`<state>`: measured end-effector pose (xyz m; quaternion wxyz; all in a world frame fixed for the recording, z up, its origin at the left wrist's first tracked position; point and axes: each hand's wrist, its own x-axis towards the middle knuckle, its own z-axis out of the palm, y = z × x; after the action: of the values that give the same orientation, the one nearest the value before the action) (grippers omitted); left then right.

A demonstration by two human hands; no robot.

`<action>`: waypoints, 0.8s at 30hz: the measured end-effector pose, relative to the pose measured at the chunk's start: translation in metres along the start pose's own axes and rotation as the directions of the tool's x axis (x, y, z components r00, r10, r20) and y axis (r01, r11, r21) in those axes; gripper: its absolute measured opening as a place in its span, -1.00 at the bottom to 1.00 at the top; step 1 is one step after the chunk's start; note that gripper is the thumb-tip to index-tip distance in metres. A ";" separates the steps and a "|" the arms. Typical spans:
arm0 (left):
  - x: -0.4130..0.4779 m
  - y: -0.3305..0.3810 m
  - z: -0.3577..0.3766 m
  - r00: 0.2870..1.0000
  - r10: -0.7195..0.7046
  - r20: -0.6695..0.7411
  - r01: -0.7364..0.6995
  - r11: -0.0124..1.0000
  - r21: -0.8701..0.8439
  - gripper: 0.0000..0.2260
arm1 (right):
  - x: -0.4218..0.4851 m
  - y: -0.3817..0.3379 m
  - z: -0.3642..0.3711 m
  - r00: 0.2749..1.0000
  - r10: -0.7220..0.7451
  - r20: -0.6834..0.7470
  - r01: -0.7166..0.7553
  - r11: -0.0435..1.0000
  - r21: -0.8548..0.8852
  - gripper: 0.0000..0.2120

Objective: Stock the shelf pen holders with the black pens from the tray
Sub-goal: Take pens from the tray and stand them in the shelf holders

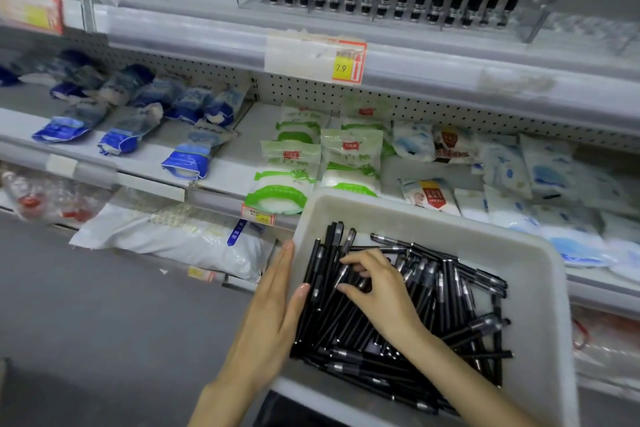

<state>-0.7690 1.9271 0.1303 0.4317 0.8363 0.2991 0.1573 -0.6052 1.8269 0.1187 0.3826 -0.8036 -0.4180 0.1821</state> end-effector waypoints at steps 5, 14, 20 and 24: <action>0.000 0.001 0.000 1.000 -0.001 -0.006 0.001 1.000 -0.009 -0.42 | 0.002 -0.009 -0.005 0.989 0.149 -0.008 -0.128 0.875 0.466 -0.76; 0.004 0.011 -0.005 0.999 0.035 -0.007 -0.034 0.999 0.023 -0.42 | -0.002 -0.034 -0.013 0.986 0.162 0.049 -0.158 0.780 0.606 -0.68; 0.031 0.060 -0.035 0.958 0.250 -0.140 -0.237 0.966 0.102 -0.42 | 0.008 -0.106 -0.120 0.950 -0.067 -0.306 0.224 0.829 0.513 -0.77; 0.078 0.115 -0.062 0.847 0.485 -0.219 -0.436 0.868 0.236 -0.46 | 0.019 -0.159 -0.219 0.772 -0.286 -0.568 0.534 0.777 0.334 -0.79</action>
<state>-0.6991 1.9635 0.2603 0.2597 0.8891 0.1579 0.3423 -0.5446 1.7974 0.3819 0.6917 -0.5873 -0.4197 -0.0202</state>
